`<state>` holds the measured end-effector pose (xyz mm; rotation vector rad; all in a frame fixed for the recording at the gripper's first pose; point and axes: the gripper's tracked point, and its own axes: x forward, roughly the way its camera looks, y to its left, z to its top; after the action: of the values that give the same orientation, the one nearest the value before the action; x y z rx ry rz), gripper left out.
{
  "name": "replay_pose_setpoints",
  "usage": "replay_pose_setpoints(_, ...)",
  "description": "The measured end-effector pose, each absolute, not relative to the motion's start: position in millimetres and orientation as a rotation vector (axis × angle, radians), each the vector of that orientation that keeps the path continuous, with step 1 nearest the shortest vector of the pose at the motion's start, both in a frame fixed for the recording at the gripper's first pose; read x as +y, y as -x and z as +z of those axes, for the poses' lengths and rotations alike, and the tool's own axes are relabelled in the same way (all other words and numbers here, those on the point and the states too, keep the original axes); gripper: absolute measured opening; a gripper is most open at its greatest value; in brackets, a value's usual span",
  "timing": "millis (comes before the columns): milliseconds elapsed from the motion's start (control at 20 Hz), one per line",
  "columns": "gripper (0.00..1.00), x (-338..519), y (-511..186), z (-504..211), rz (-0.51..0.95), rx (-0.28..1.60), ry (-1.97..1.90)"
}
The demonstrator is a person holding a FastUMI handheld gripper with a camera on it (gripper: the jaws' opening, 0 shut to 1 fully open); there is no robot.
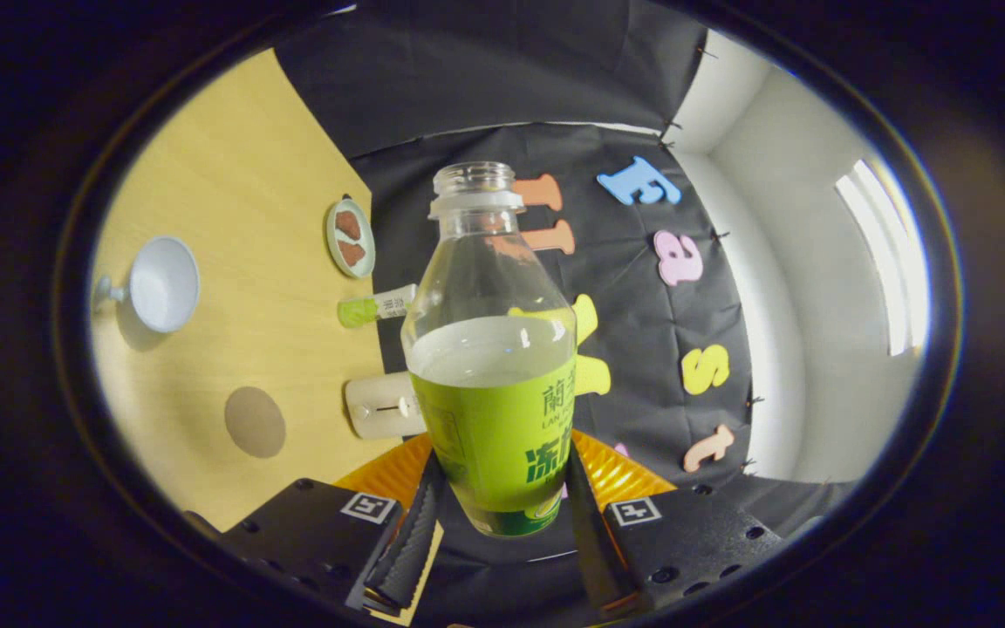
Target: Take the bottle from table, then pour the juice into the cup, finally place the bottle on the coaster
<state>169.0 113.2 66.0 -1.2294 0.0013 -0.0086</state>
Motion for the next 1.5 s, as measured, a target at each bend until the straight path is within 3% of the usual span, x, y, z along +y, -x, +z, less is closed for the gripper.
replay_pose_setpoints(800, 0.75, 130.0, -184.8, 24.1, 0.238, 0.181, 0.373)
replay_pose_setpoints(1500, 0.75, 146.9, -235.1, -52.5, 0.349, 0.320, -0.020)
